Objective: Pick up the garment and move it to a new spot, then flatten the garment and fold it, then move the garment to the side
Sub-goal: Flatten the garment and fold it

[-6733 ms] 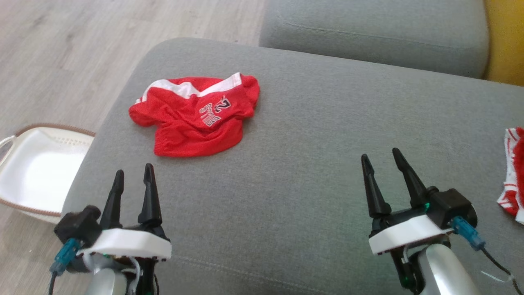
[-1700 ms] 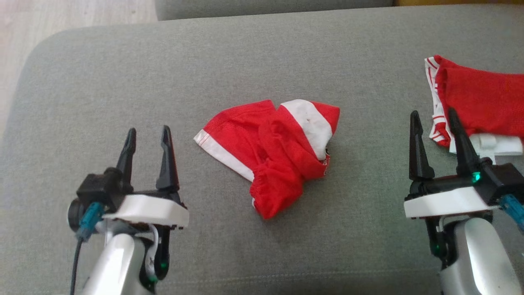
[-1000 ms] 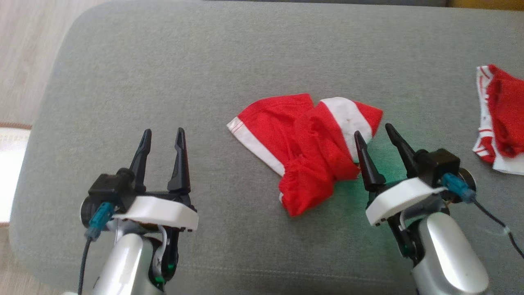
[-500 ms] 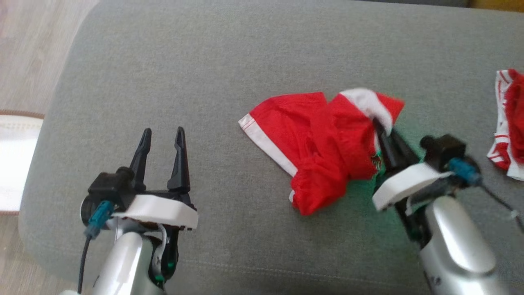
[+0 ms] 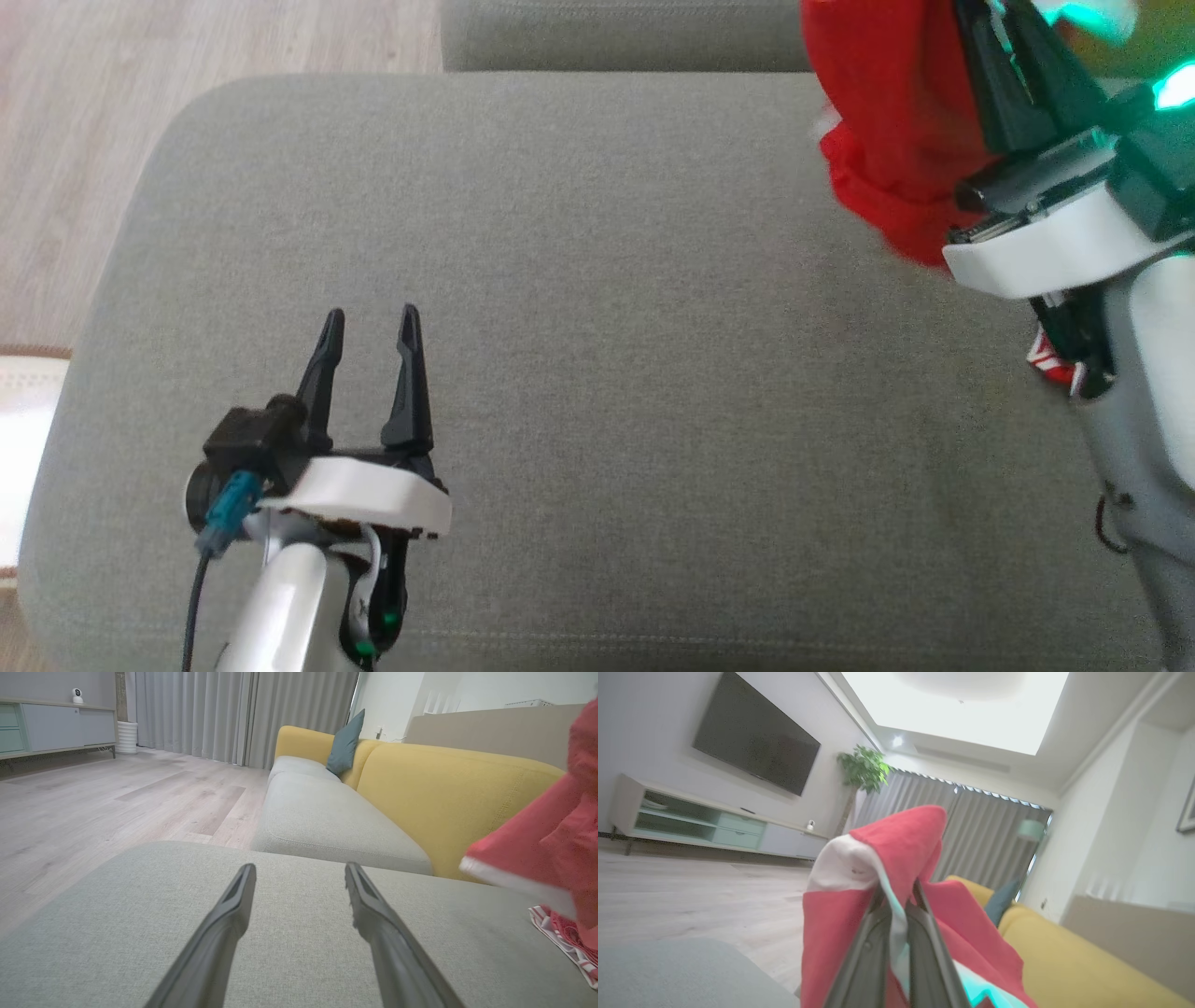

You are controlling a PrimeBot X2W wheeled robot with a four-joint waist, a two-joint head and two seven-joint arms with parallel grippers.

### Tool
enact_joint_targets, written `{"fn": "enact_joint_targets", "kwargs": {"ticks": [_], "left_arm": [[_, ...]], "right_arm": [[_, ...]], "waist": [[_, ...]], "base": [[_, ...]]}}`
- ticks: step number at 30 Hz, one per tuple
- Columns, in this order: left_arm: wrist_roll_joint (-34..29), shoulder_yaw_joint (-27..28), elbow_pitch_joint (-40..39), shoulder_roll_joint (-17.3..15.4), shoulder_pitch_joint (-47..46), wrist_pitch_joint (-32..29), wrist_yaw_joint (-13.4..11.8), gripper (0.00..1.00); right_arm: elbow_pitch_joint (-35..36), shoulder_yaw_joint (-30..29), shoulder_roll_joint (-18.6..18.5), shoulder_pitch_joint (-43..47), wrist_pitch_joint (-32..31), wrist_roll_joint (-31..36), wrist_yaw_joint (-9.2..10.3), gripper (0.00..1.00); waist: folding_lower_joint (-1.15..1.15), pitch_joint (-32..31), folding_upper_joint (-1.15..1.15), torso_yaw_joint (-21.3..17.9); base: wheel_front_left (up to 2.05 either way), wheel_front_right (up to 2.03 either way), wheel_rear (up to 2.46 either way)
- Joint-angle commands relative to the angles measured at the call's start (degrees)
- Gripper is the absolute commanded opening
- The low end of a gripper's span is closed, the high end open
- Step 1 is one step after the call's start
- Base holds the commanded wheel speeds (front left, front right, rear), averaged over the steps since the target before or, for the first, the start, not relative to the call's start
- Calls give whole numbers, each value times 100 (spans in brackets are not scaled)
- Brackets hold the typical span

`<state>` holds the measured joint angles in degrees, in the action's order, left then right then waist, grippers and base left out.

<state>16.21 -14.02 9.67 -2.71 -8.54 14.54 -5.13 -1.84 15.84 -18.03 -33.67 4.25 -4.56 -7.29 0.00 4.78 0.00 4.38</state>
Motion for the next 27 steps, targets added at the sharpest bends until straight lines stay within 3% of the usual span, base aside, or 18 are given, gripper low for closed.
{"fn": "enact_joint_targets", "kwargs": {"ticks": [1, 6, 11, 18, 27], "left_arm": [[2, 176, -177, -18, -105, 46, -53, 100], [24, 135, -201, -17, -32, 46, -83, 100], [35, 77, -219, -17, -32, 46, -63, 100], [22, -25, -206, -17, -184, 46, -11, 100], [75, -172, -161, -17, -411, 46, -2, 100]], "right_arm": [[439, 182, -118, -247, -120, -89, -20, 0], [1146, 396, -276, -315, -543, -241, -20, 0], [1174, 387, -213, 29, -981, -298, -20, 0], [117, 572, -161, 330, -1137, -354, -20, 0], [-1902, 722, 157, -449, -617, -189, -20, 0]], "waist": [[0, -86, 0, -62], [0, -162, 0, -74], [0, -112, 0, 23], [0, 181, 0, 302], [0, 602, 0, 781]], "base": [[0, 0, 0], [0, 0, 0], [0, 0, 0], [0, 0, 0], [0, 0, 0]]}}
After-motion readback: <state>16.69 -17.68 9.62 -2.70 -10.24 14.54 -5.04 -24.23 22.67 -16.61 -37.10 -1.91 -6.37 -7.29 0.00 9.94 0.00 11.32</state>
